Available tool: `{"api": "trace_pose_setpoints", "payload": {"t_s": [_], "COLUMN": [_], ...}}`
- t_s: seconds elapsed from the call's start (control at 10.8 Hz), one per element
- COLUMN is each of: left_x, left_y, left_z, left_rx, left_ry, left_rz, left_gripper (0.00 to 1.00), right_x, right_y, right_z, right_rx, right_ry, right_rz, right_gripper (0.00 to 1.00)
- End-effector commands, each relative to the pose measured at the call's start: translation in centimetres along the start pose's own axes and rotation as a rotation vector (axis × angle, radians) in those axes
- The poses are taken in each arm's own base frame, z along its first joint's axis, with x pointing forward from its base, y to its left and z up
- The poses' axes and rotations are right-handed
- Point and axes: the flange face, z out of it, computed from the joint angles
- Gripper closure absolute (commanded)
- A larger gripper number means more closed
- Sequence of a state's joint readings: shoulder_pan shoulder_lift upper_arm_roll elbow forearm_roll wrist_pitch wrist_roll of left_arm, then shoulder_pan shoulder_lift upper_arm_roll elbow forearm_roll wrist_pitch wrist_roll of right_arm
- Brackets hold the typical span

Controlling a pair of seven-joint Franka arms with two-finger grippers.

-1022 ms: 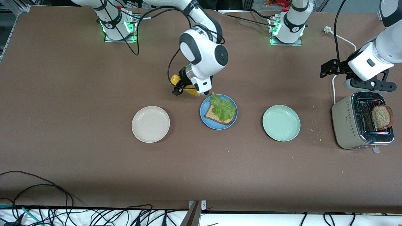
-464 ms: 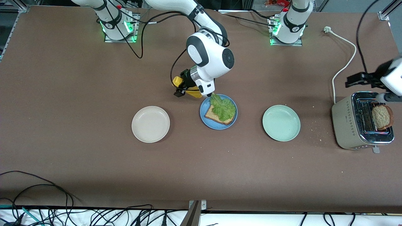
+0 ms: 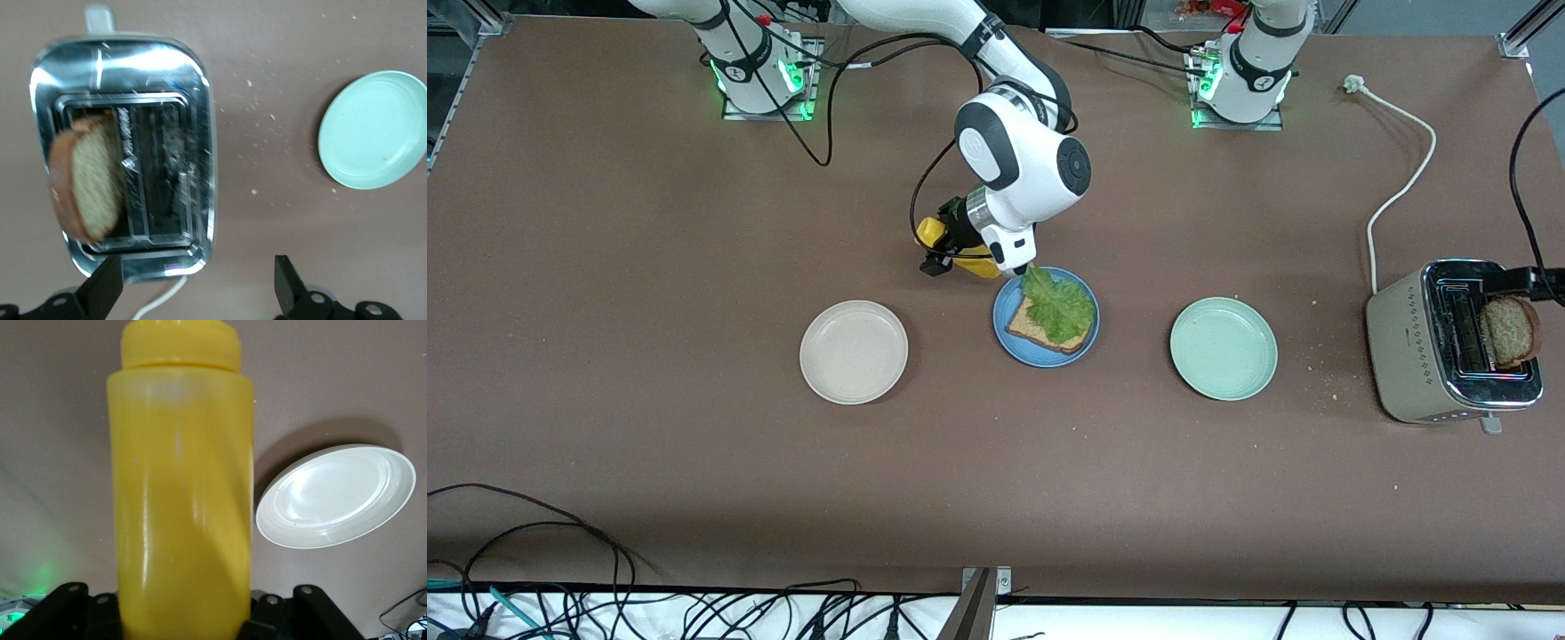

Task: Make sandwich in blue plate with both arms

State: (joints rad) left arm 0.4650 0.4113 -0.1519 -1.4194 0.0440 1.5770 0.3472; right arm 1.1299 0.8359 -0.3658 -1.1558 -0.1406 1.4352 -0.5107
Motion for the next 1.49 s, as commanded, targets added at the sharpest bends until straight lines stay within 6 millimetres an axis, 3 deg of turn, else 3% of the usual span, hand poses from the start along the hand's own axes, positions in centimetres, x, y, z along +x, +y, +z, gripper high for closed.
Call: {"api": "trace_pose_setpoints", "payload": {"t_s": [0.0,0.19,0.37,0.56,0.65,0.84,1.02,1.21,1.39], "left_x": [1.2,1.2,1.6,1.0,1.1,1.2,1.1,0.7,-0.5], "left_y": [-4.8,-6.8,-7.5,-9.3,-9.6,-10.0,-9.9,-9.9,-9.4], "left_z": [1.7,3.2,3.6,4.4,5.0,5.8,5.3,3.9,0.1], "left_rx": [0.004,-0.011,0.002,-0.005,-0.012,-0.022,-0.016,-0.004,0.051], "left_ry": [0.029,0.026,0.049,0.047,0.040,0.031,0.035,0.051,0.066], "left_rz": [0.066,0.050,0.070,0.044,0.041,0.019,0.011,0.013,0.025], "left_gripper": [0.00,0.00,0.00,0.02,0.20,0.68,1.00,1.00,1.00], "right_x": [0.3,0.3,-0.7,-5.7,-8.5,-12.2,-14.9,-18.5,-22.1], "right_y": [0.1,0.1,1.3,6.4,9.6,14.3,17.8,21.7,24.8], "right_z": [-0.7,-0.6,-1.4,-1.1,-0.4,1.4,2.8,5.0,7.6], "right_rx": [-0.029,-0.029,-0.012,0.120,0.153,0.193,0.278,0.311,0.337], "right_ry": [-0.004,-0.003,0.040,0.170,0.277,0.358,0.493,0.615,0.739], "right_rz": [0.001,0.001,0.013,0.038,0.039,-0.023,-0.046,-0.084,-0.167], "right_gripper": [1.00,1.00,1.00,1.00,1.00,1.00,1.00,1.00,1.00]}}
